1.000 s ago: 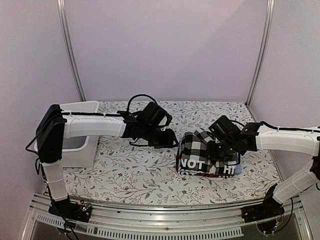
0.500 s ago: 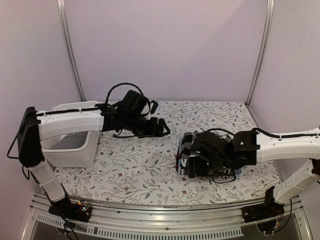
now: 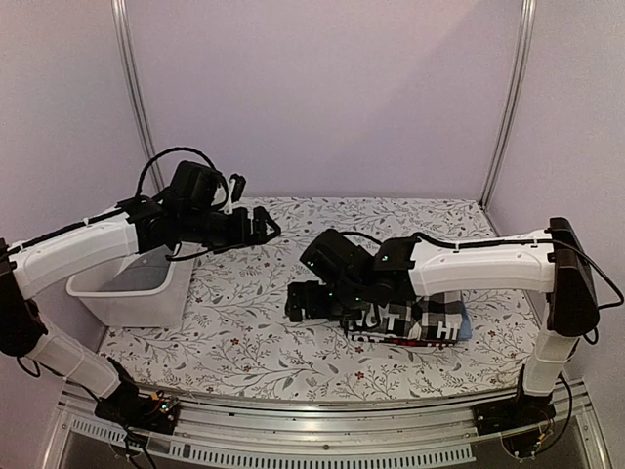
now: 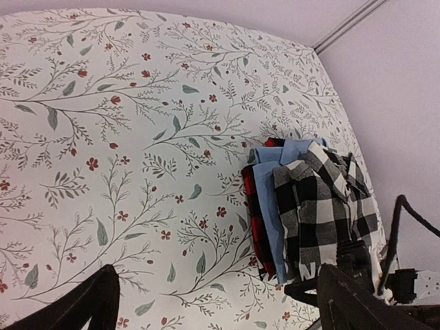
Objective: Fold and stack the long sleeve shirts
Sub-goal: Move the square-folded shirt to the corner of the board.
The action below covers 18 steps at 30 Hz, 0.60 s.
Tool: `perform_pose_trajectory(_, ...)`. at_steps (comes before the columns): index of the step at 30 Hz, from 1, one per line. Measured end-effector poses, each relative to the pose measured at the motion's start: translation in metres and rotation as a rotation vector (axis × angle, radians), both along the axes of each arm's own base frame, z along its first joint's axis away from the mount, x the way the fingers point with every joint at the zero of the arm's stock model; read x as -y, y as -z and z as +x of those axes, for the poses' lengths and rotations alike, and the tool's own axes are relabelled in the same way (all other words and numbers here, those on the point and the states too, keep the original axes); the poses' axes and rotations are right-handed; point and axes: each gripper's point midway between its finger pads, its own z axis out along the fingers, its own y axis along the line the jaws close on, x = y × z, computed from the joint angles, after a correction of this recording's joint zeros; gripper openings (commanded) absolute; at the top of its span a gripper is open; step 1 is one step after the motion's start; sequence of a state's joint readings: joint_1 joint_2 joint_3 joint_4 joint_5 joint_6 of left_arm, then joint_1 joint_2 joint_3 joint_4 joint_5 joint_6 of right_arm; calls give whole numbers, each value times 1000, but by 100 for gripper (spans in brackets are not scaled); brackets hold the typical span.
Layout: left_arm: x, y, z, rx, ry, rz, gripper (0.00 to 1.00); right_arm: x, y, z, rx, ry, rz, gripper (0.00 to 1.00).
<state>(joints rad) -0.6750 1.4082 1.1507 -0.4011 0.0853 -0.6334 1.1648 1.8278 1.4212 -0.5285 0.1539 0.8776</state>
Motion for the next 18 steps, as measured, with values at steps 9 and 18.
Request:
perform_pose_trajectory(9,-35,-18,-5,47,-49,-2,100,-6,47,56,-48,3,-2,99)
perform_pose_trajectory(18,-37,-16,-4,43,-38,6,100,16,86,65,-117,25,-28,99)
